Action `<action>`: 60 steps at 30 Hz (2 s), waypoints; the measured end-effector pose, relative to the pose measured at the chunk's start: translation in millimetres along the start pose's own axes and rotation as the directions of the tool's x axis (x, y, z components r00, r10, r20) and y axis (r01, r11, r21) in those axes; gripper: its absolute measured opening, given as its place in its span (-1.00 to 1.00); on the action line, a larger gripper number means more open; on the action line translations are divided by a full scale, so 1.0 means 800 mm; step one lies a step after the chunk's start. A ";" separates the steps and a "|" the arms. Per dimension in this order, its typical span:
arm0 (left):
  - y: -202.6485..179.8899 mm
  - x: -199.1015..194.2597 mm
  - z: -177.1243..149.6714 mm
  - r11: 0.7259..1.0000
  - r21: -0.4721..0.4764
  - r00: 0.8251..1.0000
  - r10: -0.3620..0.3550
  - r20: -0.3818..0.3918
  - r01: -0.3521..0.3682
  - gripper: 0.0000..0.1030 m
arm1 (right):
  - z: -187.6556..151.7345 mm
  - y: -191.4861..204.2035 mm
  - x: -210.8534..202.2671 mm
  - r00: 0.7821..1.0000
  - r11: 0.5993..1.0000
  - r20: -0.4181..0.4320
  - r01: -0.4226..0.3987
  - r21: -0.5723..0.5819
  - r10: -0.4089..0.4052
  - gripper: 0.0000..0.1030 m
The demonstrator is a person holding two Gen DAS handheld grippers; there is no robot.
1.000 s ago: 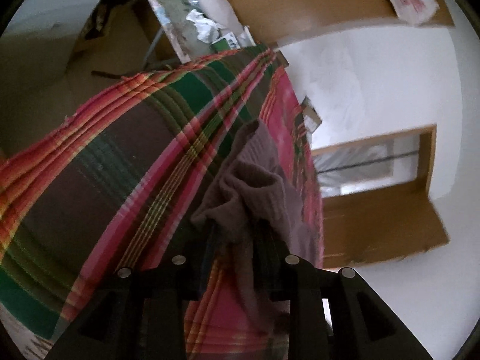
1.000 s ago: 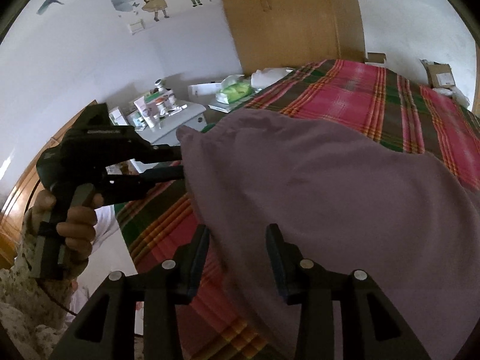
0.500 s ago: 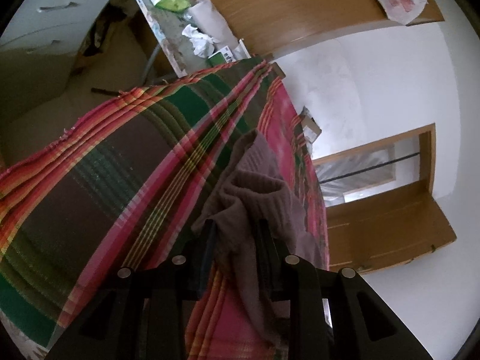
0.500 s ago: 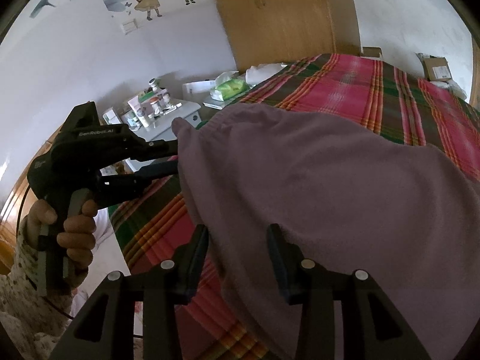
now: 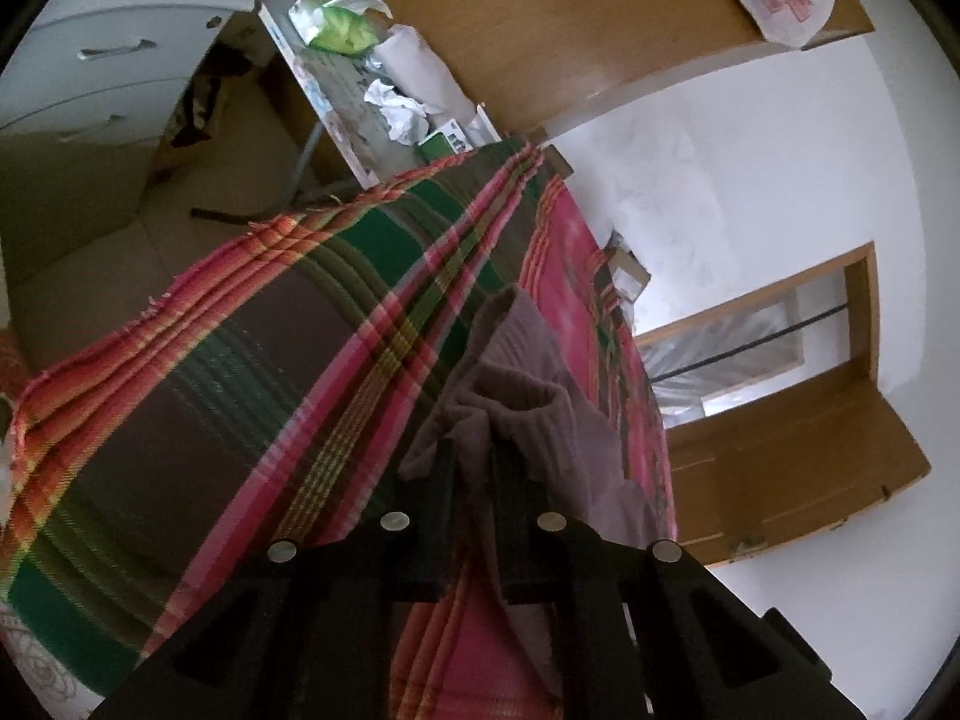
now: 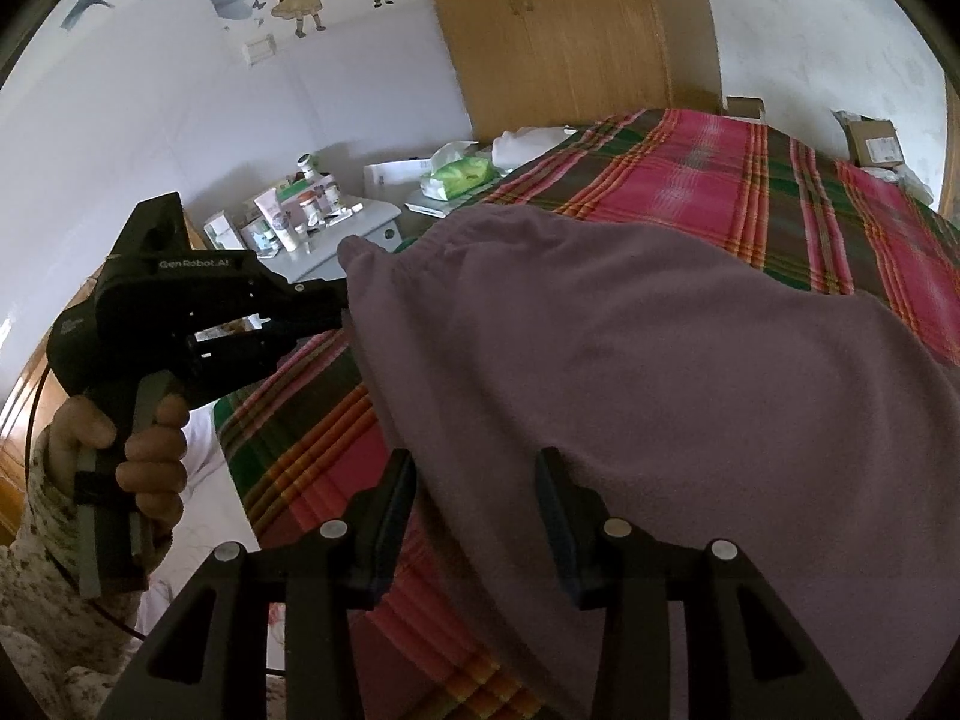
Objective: Fold clothes
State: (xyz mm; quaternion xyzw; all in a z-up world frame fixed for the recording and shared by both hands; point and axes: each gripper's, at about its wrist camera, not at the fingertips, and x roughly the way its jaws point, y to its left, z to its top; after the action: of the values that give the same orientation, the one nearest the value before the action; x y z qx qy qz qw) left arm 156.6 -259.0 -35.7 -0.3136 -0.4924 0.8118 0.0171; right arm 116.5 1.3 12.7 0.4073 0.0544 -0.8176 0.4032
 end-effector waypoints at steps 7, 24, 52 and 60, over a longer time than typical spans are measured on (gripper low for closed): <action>0.000 -0.005 0.003 1.000 0.006 1.000 0.004 0.016 -0.004 -0.79 | 0.003 0.007 0.002 1.000 1.000 -0.003 0.006 -0.028 -0.006 -0.18; 0.006 -0.010 -0.003 1.000 0.007 0.999 0.026 0.027 -0.026 -0.79 | 0.009 0.038 0.031 0.999 0.987 -0.025 -0.038 -0.153 0.034 -0.14; 0.023 -0.017 0.013 0.998 -0.069 0.998 -0.013 -0.066 0.008 -0.53 | 0.037 0.100 0.090 0.970 0.890 0.018 0.228 -0.396 -0.241 -0.26; 0.025 -0.007 0.043 0.993 -0.114 0.991 -0.041 -0.130 0.027 -0.46 | 0.042 0.084 0.087 0.968 0.915 0.029 0.244 -0.321 -0.248 -0.77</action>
State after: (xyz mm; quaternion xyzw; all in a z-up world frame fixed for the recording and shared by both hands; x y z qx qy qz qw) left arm 148.6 -298.2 -38.2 -0.3587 -0.5402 0.7599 0.0459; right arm 119.1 -100.3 1.6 0.3309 0.2403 -0.8393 0.3581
